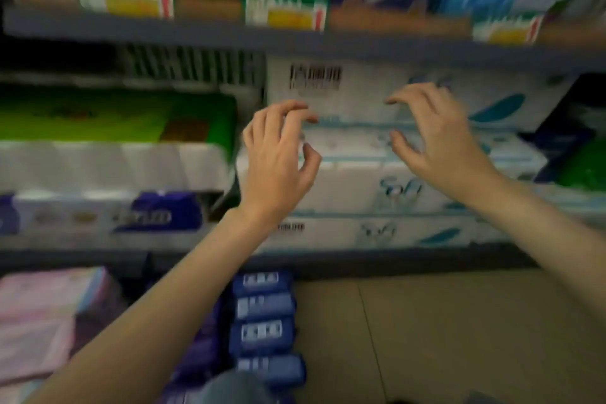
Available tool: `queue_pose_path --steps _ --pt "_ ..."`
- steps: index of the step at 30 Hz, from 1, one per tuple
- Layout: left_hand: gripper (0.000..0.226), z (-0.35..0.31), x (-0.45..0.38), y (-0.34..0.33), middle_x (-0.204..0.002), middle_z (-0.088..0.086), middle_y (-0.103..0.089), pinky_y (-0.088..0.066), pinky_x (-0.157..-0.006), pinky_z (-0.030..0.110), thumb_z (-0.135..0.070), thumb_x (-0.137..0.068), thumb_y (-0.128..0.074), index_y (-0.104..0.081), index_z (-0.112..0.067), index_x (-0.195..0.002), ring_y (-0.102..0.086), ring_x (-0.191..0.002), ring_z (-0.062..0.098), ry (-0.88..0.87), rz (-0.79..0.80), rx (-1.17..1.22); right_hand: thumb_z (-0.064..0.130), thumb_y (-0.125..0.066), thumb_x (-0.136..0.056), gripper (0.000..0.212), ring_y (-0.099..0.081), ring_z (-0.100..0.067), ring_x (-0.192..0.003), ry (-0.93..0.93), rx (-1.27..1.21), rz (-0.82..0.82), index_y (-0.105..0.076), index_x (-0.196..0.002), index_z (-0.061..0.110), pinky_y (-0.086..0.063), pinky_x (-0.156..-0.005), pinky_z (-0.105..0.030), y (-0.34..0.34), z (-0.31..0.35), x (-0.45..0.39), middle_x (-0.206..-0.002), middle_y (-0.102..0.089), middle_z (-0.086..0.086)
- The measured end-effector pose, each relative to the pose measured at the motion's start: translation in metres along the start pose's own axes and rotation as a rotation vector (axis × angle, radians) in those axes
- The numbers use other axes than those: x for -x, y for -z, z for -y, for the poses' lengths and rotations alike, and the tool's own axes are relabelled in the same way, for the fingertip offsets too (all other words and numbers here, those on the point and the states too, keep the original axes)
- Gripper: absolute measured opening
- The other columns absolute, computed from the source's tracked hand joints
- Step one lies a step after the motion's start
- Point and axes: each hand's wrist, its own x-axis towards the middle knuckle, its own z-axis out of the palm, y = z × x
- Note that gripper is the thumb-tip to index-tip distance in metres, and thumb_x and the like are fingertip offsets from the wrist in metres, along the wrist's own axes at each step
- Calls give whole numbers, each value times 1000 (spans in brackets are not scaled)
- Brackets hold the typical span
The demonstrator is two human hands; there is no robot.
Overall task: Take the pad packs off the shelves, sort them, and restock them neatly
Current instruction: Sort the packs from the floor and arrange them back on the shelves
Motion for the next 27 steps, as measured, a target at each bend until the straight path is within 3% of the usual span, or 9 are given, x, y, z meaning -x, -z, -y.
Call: queue_pose_path --steps 4,8,10,13,16,19,20,24,27 --pt "29 25 81 -16 -112 12 -55 -34 -85 33 -20 -77 -49 -50 -14 -105 -44 -103 23 74 263 -59 14 -59 -82 42 -49 -39 -112 -20 -16 393 -53 -123 7 -36 -94 -50 -72 10 63 -119 -52 -17" --pt "33 52 150 -17 -106 10 -57 -38 -77 37 -21 -74 -43 -56 -12 -103 -47 -96 23 138 541 -163 28 -53 -92 50 -34 -21 -129 119 -10 776 -36 -139 21 -25 -106 -35 -138 25 110 -138 -38 -2" --pt "33 69 178 -15 -101 12 -59 -44 -73 43 -12 -69 -60 -61 -9 -102 -57 -89 31 174 683 -261 27 -52 -93 54 -32 -19 -132 160 -38 857 -31 -143 22 -25 -107 -32 -168 29 124 -143 -35 0" --pt "53 94 220 -10 -87 9 -64 -51 -57 44 -10 -40 -86 -67 -12 -90 -64 -68 31 155 922 -427 26 -51 -95 58 -27 -21 -137 207 -77 996 -26 -146 19 -26 -109 -33 -215 38 140 -150 -27 -3" --pt "52 109 245 -2 -83 9 -64 -51 -56 46 -11 -34 -86 -69 -13 -84 -64 -65 33 209 1010 -562 26 -47 -97 58 -21 -25 -141 228 -90 1107 -22 -148 17 -22 -112 -35 -272 45 158 -155 -17 -6" --pt "44 120 258 6 -112 10 -58 -40 -87 46 -12 -69 -72 -62 -12 -111 -58 -103 33 330 1117 -650 15 -39 -99 56 -10 -27 -145 229 -106 1166 -15 -150 17 -15 -115 -38 -322 53 172 -159 -3 -7" --pt "43 124 260 7 -115 10 -57 -38 -90 43 -11 -72 -68 -60 -11 -115 -57 -107 31 326 1152 -661 8 -37 -98 58 -6 -27 -145 230 -112 1162 -13 -151 18 -13 -115 -39 -335 54 175 -159 1 -6" --pt "39 140 274 -2 -77 8 -67 -53 -63 39 -6 -42 -71 -69 -10 -81 -66 -62 27 128 1213 -615 -5 -37 -94 70 -1 -29 -145 157 -142 1122 -7 -151 21 -15 -114 -44 -359 52 180 -159 6 -5" --pt "41 143 274 -27 -86 6 -71 -54 -71 39 -4 -47 -77 -71 -14 -87 -69 -70 24 80 1238 -601 -7 -37 -94 69 0 -30 -145 119 -198 1106 -10 -151 21 -18 -115 -42 -361 48 176 -159 4 -7"
